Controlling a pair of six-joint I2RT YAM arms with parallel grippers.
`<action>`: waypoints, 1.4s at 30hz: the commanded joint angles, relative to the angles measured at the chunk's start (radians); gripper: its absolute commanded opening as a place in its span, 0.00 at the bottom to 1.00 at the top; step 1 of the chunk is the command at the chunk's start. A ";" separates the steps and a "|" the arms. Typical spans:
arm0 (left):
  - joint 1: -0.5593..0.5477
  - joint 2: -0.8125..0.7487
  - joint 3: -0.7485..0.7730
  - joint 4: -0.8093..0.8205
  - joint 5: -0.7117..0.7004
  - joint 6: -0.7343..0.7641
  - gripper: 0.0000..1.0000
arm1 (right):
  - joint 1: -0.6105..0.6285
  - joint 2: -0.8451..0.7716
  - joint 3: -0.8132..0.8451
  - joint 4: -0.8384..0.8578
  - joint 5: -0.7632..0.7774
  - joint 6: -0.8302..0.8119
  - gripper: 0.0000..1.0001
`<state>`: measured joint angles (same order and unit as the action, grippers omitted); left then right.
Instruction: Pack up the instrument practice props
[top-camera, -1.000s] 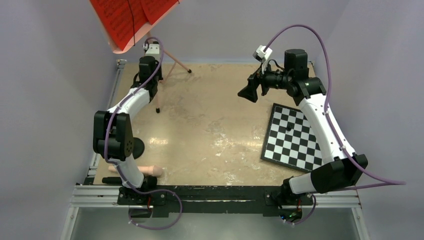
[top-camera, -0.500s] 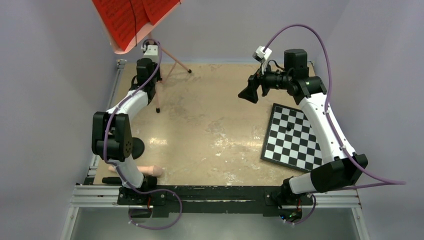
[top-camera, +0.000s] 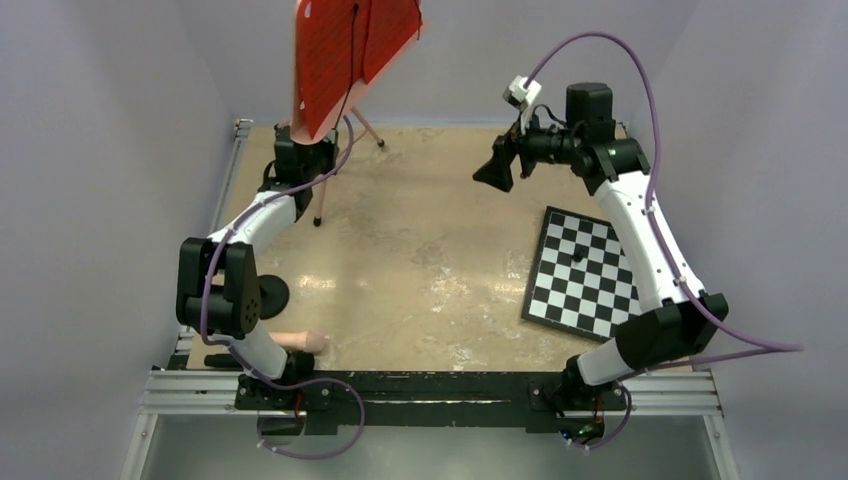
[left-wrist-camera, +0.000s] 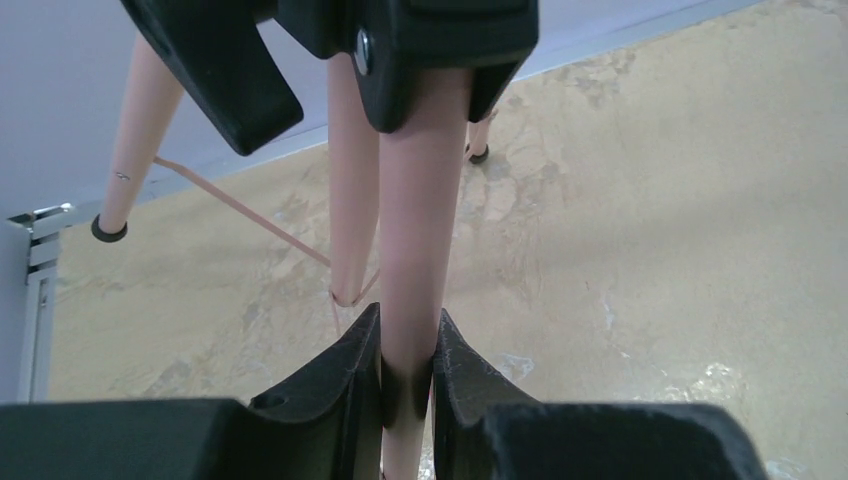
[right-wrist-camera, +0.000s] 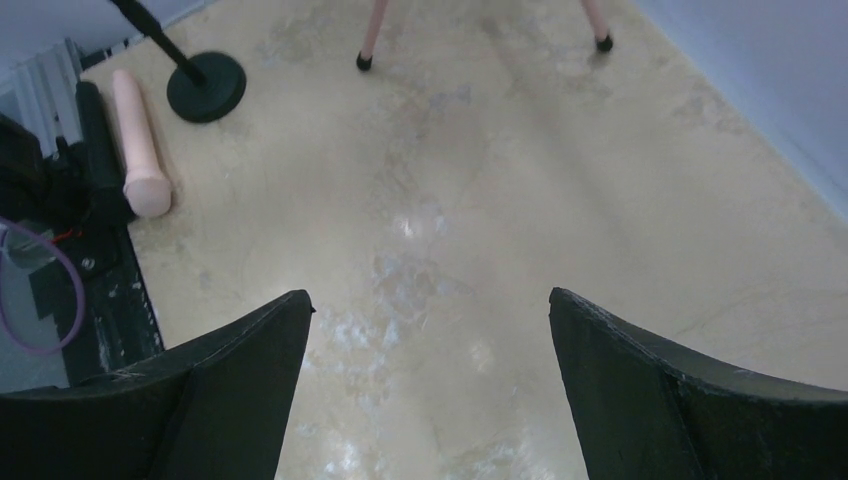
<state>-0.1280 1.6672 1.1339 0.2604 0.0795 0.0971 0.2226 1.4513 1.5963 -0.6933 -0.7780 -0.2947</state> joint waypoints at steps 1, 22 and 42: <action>0.071 0.028 0.073 -0.124 0.080 -0.189 0.00 | 0.011 0.136 0.314 0.068 -0.013 0.007 0.93; 0.084 -0.031 0.073 -0.123 0.417 -0.342 0.00 | 0.125 0.274 0.566 0.165 0.008 0.072 0.95; -0.033 -0.127 -0.064 -0.075 0.598 -0.465 0.00 | 0.118 0.197 0.468 0.153 0.019 0.067 0.95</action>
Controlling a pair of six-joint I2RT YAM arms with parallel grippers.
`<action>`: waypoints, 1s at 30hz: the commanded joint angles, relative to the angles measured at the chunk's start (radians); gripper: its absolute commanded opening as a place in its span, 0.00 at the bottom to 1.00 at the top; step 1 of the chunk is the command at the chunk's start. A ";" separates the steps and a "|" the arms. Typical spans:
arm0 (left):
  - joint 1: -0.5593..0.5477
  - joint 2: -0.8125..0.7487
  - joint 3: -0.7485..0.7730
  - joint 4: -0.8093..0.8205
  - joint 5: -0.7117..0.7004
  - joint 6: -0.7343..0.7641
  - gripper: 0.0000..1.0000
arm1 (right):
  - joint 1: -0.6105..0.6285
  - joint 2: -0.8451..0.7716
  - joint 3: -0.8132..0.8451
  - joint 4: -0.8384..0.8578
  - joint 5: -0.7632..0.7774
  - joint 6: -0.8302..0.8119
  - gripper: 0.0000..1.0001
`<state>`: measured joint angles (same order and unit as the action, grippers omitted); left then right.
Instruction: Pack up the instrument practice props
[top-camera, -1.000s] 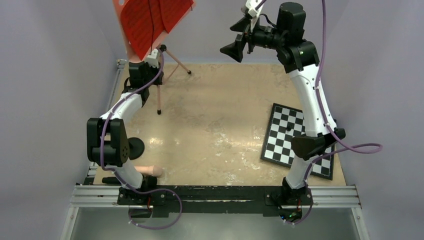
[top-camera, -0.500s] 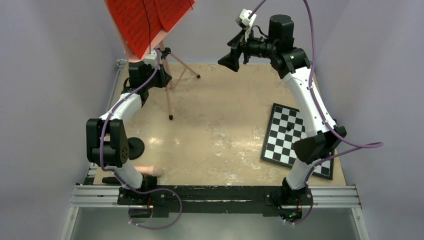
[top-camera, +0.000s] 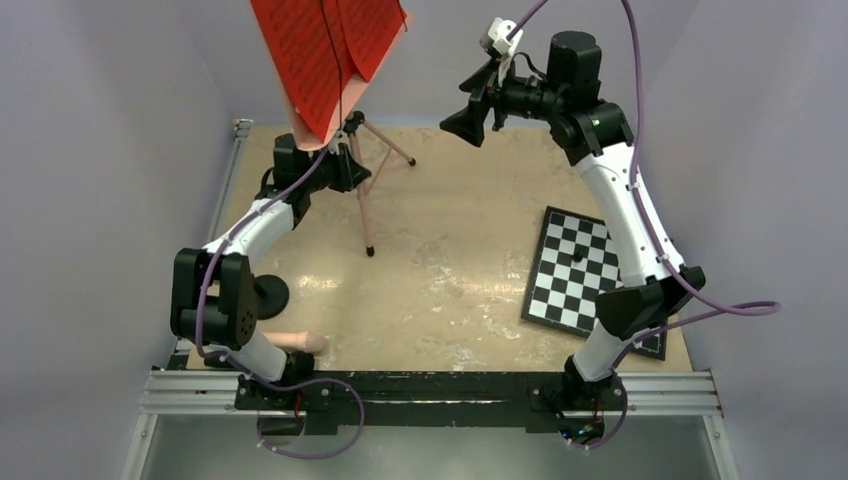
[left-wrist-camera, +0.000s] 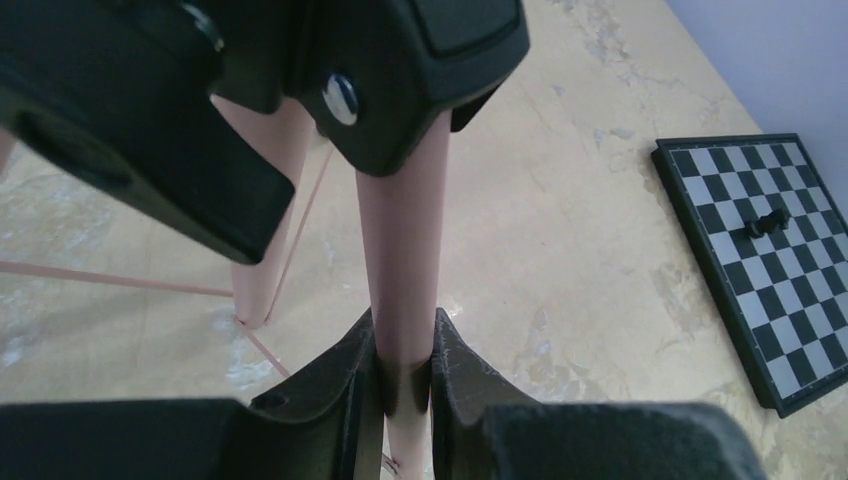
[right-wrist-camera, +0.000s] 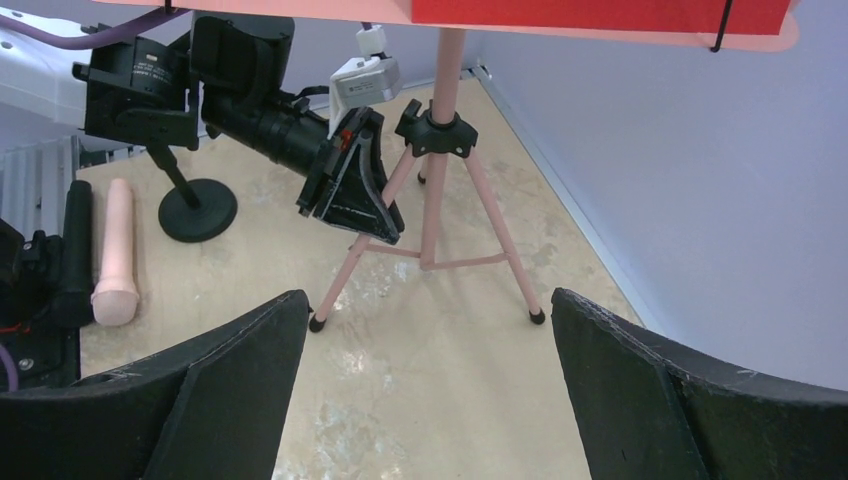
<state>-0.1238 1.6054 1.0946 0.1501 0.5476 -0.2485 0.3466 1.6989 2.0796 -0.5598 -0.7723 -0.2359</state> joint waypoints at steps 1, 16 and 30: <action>-0.042 -0.068 -0.031 0.039 0.135 -0.128 0.00 | -0.007 -0.057 -0.022 0.017 0.015 0.004 0.95; -0.117 -0.185 -0.189 0.018 0.187 -0.104 0.00 | -0.013 -0.085 -0.062 0.001 0.026 -0.009 0.96; -0.113 -0.366 -0.268 -0.328 0.222 0.213 0.00 | -0.071 -0.069 -0.312 0.056 -0.205 -0.196 0.91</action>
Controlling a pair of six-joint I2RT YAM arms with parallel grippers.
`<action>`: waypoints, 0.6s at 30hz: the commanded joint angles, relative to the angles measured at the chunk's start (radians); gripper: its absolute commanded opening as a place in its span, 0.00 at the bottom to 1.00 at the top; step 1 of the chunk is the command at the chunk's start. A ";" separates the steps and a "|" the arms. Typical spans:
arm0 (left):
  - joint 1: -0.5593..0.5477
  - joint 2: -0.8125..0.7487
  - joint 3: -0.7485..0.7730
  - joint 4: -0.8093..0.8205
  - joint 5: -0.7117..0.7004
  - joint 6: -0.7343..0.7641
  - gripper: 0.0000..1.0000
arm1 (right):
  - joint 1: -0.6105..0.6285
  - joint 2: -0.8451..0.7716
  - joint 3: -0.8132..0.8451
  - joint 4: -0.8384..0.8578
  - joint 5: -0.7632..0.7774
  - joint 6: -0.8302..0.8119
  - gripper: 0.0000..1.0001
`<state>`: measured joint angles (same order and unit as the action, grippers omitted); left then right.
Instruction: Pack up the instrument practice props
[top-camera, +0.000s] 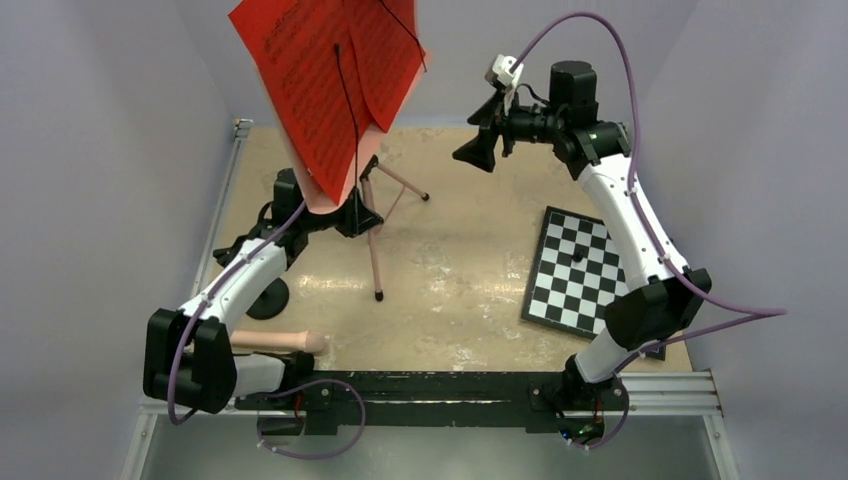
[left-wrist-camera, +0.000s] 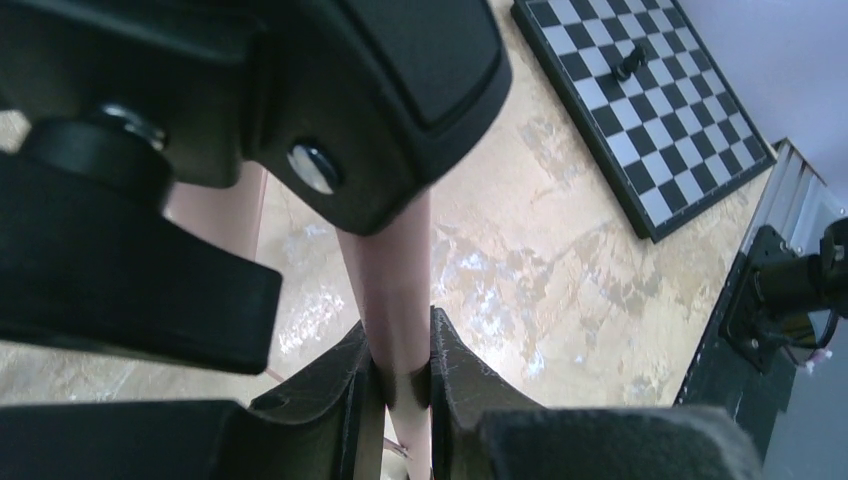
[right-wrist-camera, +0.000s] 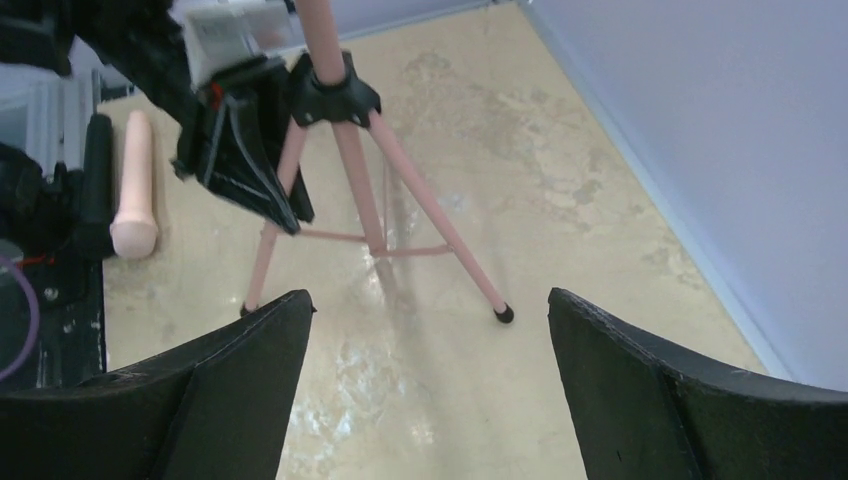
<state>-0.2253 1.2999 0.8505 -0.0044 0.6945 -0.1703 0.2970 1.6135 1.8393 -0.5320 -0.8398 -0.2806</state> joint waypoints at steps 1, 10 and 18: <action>-0.010 -0.066 -0.026 -0.199 0.064 0.150 0.00 | -0.020 0.042 -0.069 0.022 -0.159 -0.192 0.90; 0.003 -0.120 -0.060 -0.321 -0.048 0.213 0.00 | 0.084 0.366 0.112 0.119 -0.301 -0.243 0.84; 0.003 -0.124 -0.038 -0.363 -0.091 0.235 0.00 | 0.151 0.571 0.244 0.242 -0.306 -0.151 0.82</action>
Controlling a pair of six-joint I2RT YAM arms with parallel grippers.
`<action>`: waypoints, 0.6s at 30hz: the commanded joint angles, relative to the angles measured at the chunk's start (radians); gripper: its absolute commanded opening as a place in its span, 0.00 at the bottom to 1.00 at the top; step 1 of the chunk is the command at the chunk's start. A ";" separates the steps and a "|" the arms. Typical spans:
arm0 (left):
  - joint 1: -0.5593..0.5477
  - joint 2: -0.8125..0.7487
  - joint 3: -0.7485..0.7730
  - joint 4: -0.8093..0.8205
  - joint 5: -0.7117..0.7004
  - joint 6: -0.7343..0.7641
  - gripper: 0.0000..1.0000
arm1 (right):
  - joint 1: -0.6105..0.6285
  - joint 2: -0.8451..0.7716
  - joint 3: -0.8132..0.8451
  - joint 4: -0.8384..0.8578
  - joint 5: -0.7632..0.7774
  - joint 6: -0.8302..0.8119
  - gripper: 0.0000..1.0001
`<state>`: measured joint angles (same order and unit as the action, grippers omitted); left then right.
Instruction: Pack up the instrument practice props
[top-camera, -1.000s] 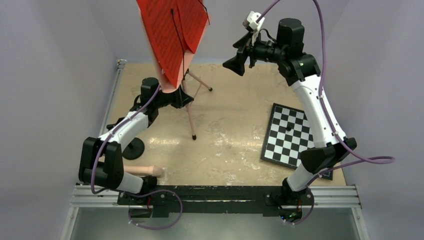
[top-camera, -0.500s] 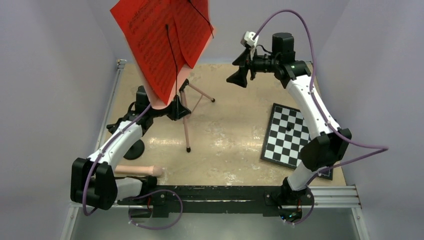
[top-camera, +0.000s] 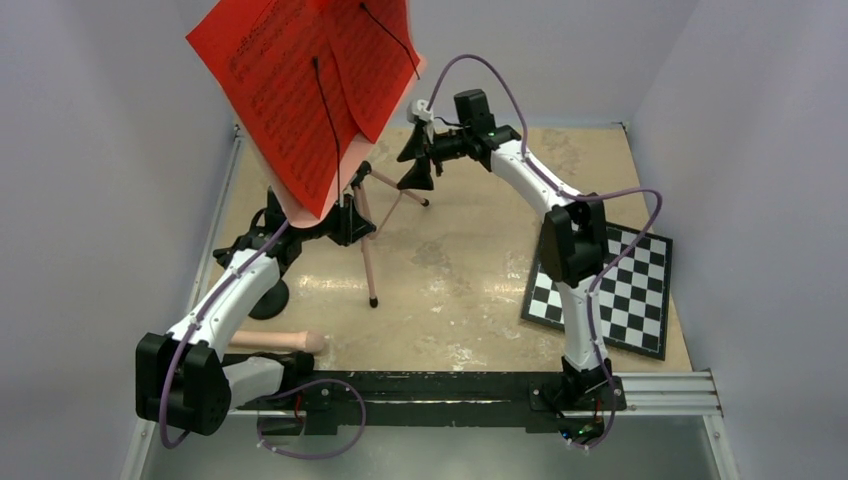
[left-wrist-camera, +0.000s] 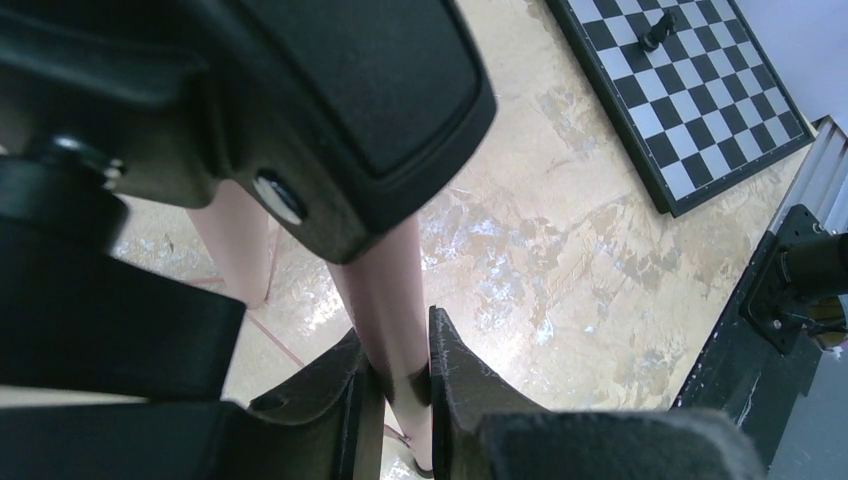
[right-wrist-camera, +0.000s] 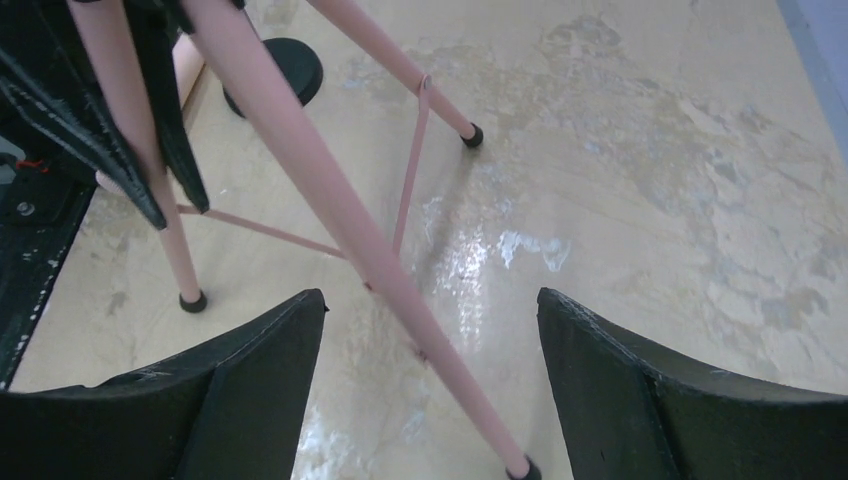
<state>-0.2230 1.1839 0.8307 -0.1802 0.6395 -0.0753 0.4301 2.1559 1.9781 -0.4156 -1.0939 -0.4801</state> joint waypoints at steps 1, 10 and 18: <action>0.001 -0.007 -0.014 -0.191 -0.041 0.142 0.00 | 0.024 0.042 0.117 0.141 -0.061 0.059 0.81; 0.001 0.042 0.064 -0.255 -0.050 0.211 0.00 | 0.068 0.083 0.130 0.173 -0.107 0.120 0.57; 0.001 0.075 0.092 -0.249 -0.057 0.217 0.00 | 0.069 0.073 0.119 0.134 -0.157 0.146 0.50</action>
<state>-0.2161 1.2221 0.9165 -0.3241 0.6197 0.0231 0.4923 2.2433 2.0552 -0.2981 -1.2015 -0.3630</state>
